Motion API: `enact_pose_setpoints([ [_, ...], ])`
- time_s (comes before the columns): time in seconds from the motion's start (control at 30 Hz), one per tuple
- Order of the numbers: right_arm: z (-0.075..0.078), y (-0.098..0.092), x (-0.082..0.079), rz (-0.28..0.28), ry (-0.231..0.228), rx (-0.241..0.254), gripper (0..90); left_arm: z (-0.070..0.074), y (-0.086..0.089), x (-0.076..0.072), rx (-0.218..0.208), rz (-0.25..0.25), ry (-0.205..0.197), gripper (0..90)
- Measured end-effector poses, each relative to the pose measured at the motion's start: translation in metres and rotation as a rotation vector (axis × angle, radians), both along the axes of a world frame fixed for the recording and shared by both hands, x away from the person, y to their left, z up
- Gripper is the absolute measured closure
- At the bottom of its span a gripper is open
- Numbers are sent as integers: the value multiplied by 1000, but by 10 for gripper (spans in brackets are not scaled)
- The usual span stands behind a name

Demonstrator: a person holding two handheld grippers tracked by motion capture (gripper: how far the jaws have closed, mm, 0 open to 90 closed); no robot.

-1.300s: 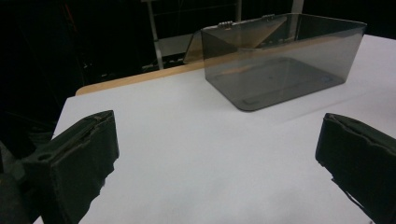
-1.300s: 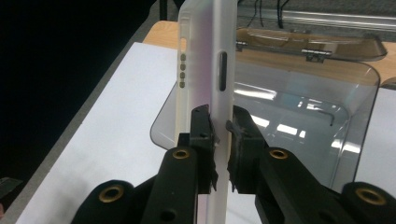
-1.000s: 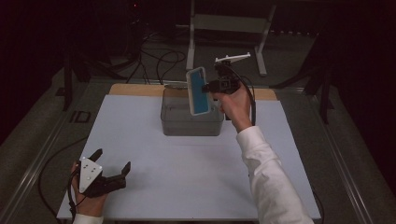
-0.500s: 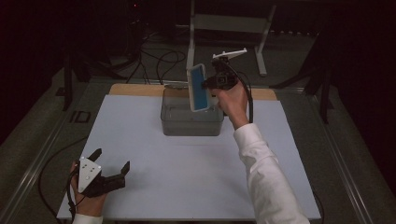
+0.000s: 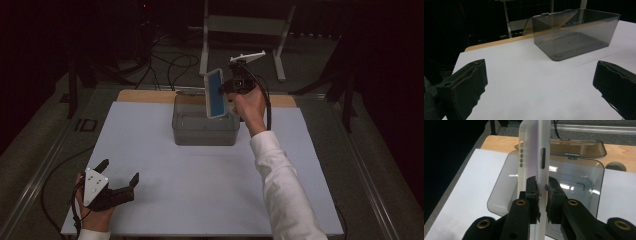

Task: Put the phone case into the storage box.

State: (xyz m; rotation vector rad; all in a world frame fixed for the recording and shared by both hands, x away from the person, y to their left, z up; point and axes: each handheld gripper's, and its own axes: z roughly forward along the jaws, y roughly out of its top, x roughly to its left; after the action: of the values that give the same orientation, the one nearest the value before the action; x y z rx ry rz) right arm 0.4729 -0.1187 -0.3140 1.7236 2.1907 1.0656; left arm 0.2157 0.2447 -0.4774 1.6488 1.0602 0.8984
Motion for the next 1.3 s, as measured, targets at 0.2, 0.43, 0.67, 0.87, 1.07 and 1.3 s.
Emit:
enact_pose_setpoints([
  [0.2,0,2,4,-14,-2,-38,819,0,0,0,-4,3,0,4],
  [0.43,-1,5,7,-23,0,-64,820,0,1,0,-5,3,-1,5],
  [0.67,-3,5,10,-40,8,-88,819,0,2,0,-8,4,-2,5],
  [0.87,-6,2,13,-45,15,-106,819,0,1,0,-10,4,0,4],
  [1.07,-8,1,15,-53,20,-113,820,0,1,0,-8,3,-1,5],
  [1.3,-13,0,19,-73,38,-139,819,0,1,-1,-8,4,-3,5],
])
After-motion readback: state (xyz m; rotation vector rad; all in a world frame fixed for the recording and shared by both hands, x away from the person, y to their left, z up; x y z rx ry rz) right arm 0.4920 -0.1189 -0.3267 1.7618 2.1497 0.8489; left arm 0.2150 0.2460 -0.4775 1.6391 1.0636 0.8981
